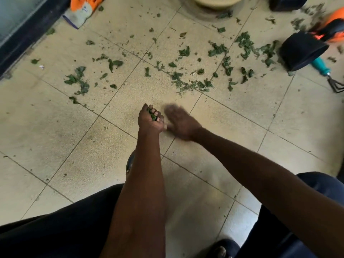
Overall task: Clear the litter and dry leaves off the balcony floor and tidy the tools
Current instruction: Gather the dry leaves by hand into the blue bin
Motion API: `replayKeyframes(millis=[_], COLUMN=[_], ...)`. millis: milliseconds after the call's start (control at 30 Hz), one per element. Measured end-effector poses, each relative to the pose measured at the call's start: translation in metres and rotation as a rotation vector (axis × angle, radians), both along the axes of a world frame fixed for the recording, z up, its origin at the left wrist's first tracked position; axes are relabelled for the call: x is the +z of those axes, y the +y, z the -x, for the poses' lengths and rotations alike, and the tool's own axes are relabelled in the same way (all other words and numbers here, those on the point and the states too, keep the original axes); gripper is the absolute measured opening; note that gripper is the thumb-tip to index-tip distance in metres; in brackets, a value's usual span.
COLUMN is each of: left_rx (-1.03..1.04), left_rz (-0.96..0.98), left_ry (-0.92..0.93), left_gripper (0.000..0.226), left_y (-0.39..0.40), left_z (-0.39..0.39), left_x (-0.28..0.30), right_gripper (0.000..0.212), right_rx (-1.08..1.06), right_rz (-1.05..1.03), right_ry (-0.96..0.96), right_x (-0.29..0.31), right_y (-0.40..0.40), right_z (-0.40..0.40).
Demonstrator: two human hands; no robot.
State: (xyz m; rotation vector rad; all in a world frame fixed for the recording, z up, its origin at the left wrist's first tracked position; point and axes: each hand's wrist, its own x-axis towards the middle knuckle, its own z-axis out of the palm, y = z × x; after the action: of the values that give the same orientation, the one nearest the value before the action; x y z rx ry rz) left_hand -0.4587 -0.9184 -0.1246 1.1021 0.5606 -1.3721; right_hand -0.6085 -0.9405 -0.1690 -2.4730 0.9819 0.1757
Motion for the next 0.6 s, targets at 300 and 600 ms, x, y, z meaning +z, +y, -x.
replayKeyframes(millis=[300,600], left_rx=[-0.117,-0.375], left_rz=[0.018,0.025], left_ry=[-0.059,-0.178], left_gripper=[0.039,0.038], left_y=[0.002,-0.010], left_z=[0.037,0.108], left_x=[0.006,0.075], right_gripper=[0.069,0.033], right_rx=[-0.360,-0.715], right_rz=[0.042,0.010], right_ry=[-0.021,-0.189], right_x=[0.013,0.098], right_y=[-0.067,-0.050], right_z=[0.043,0.113])
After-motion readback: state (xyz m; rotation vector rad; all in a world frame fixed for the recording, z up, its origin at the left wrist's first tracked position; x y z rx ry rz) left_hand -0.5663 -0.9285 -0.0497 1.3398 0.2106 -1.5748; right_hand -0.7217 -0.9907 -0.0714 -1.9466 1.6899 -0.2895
